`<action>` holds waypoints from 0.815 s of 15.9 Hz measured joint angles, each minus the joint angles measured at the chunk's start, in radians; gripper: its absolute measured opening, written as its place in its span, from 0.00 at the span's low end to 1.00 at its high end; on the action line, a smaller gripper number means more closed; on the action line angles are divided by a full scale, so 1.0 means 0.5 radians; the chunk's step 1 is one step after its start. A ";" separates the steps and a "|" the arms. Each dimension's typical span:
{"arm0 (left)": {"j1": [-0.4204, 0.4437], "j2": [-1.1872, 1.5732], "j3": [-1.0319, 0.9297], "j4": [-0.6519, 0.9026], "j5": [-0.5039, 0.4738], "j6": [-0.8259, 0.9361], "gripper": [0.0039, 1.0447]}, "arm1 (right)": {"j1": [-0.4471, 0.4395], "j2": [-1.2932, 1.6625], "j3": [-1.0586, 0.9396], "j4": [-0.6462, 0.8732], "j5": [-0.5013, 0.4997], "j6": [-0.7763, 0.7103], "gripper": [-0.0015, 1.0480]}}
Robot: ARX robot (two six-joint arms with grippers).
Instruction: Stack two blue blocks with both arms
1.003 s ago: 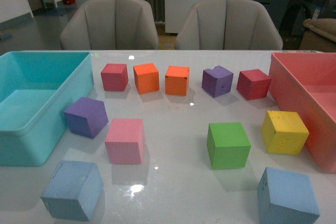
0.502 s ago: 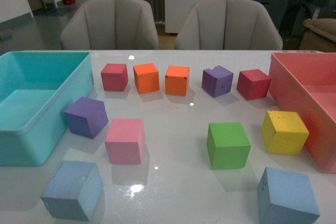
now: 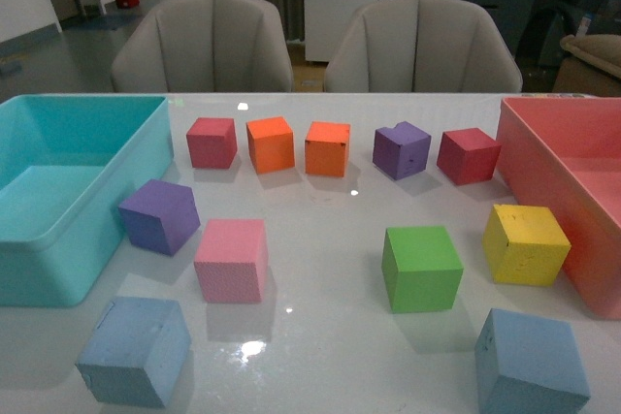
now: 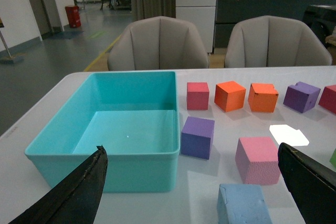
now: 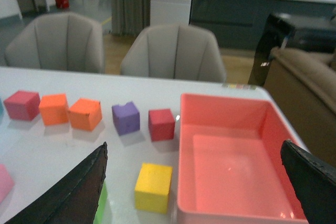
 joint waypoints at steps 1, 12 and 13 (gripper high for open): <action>0.000 0.000 0.000 0.000 0.000 0.000 0.94 | 0.166 0.826 0.156 -0.173 -0.014 0.185 0.94; 0.000 0.000 0.000 0.000 0.000 0.000 0.94 | 0.591 2.242 0.503 0.076 0.119 1.012 0.94; 0.000 0.000 0.000 0.000 0.000 0.000 0.94 | 0.590 2.315 0.515 0.111 0.122 1.014 0.94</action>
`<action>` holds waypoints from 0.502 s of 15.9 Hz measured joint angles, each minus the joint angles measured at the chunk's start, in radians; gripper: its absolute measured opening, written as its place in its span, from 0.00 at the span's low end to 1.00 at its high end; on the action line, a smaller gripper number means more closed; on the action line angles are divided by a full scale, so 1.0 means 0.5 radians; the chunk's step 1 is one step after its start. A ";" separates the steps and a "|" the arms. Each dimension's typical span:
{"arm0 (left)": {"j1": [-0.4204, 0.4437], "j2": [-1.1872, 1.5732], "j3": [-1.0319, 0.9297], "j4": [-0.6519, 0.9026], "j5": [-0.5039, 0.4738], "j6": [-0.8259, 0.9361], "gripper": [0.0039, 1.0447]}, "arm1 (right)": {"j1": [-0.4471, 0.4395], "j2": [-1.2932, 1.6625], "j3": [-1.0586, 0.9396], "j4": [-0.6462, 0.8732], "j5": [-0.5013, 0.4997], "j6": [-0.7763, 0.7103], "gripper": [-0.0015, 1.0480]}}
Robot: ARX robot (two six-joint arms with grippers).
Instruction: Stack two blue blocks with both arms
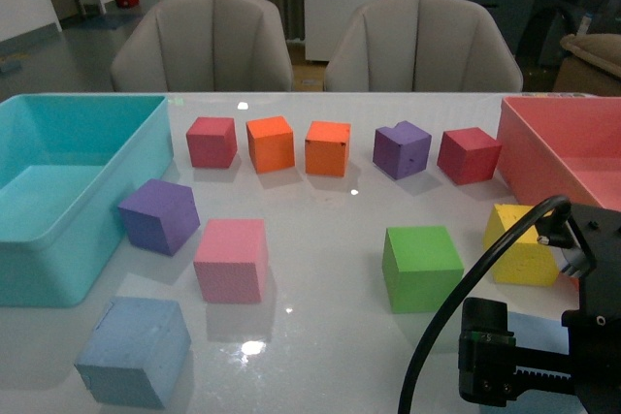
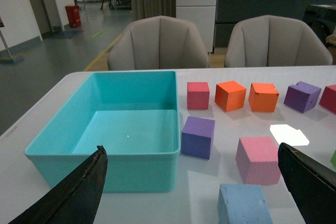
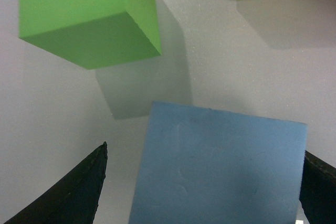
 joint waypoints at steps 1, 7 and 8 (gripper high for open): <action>0.000 0.000 0.000 0.000 0.000 0.000 0.94 | 0.000 0.040 0.002 0.019 0.000 0.004 0.94; 0.000 0.000 0.000 0.000 0.000 0.000 0.94 | 0.000 0.111 -0.002 0.071 -0.002 0.004 0.94; 0.000 0.000 0.000 0.000 0.000 -0.001 0.94 | 0.000 0.119 -0.014 0.098 -0.002 0.005 0.92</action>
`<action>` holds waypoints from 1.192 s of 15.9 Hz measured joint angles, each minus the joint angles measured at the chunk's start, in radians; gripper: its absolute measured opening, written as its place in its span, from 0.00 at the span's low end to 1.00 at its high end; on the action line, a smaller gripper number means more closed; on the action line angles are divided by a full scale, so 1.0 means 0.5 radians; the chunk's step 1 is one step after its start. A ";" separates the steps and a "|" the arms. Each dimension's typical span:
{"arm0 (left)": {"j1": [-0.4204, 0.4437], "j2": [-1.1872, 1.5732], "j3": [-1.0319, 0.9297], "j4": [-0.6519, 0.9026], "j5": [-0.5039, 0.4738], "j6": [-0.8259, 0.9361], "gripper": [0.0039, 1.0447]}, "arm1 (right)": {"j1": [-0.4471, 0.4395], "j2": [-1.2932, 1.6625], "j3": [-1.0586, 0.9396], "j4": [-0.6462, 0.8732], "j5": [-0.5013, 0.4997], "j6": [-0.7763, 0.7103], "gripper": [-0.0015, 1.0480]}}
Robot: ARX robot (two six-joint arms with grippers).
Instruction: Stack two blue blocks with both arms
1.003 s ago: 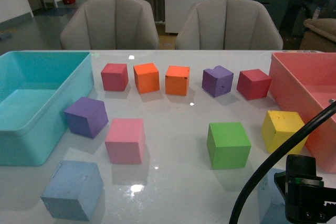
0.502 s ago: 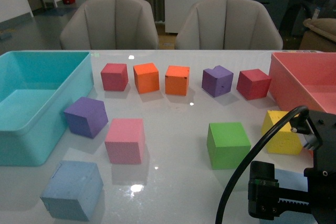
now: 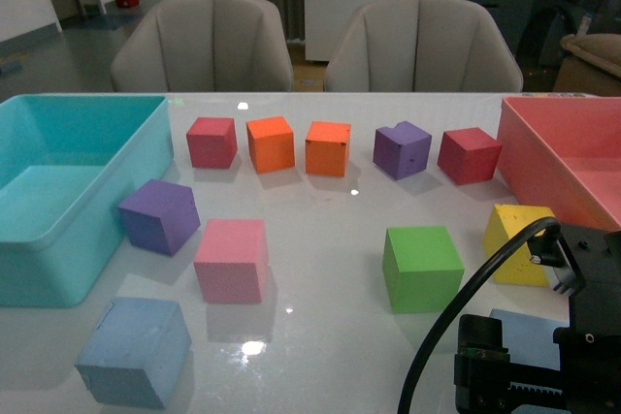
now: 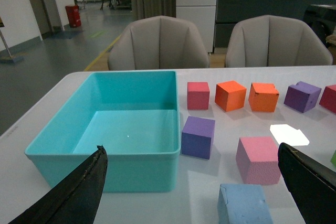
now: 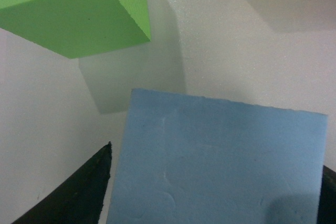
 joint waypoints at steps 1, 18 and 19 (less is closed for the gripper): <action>0.000 0.000 0.000 0.000 0.000 0.001 0.94 | 0.000 0.000 -0.016 0.019 0.000 -0.001 0.83; 0.000 0.000 0.000 0.000 0.000 0.001 0.94 | 0.096 0.165 1.281 -0.739 0.089 -0.161 0.47; 0.000 0.000 0.000 0.000 0.000 0.000 0.94 | 0.109 0.293 1.453 -0.804 0.089 -0.166 0.47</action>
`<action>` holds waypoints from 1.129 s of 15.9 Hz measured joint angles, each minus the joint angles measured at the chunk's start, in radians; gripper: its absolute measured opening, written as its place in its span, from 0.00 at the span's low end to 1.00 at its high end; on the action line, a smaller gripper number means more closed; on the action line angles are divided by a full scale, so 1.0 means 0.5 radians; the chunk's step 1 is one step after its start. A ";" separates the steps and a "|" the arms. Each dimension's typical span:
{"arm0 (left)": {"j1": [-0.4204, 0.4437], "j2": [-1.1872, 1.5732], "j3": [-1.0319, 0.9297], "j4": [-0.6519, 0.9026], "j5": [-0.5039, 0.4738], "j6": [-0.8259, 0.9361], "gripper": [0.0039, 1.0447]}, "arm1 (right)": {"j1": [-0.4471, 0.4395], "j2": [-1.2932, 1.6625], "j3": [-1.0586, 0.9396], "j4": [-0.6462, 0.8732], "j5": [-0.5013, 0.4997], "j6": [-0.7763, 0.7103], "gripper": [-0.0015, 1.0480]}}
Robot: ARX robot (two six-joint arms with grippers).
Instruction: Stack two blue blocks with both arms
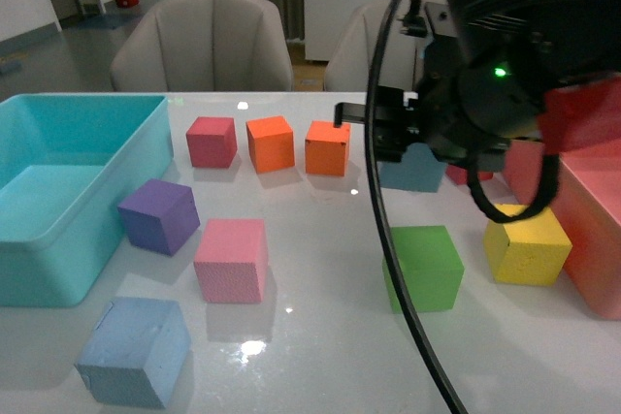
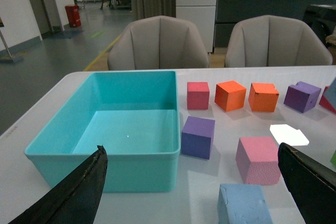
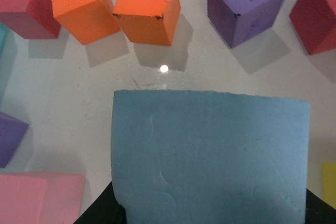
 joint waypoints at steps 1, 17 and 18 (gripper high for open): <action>0.000 0.000 0.000 0.000 0.000 0.001 0.94 | 0.024 0.139 0.185 -0.063 -0.011 -0.011 0.47; 0.000 0.000 0.000 0.000 0.000 0.001 0.94 | 0.152 0.950 1.159 -0.633 0.003 0.120 0.47; 0.000 0.000 0.000 0.000 0.000 0.001 0.94 | 0.150 0.950 1.159 -0.631 0.008 0.121 0.47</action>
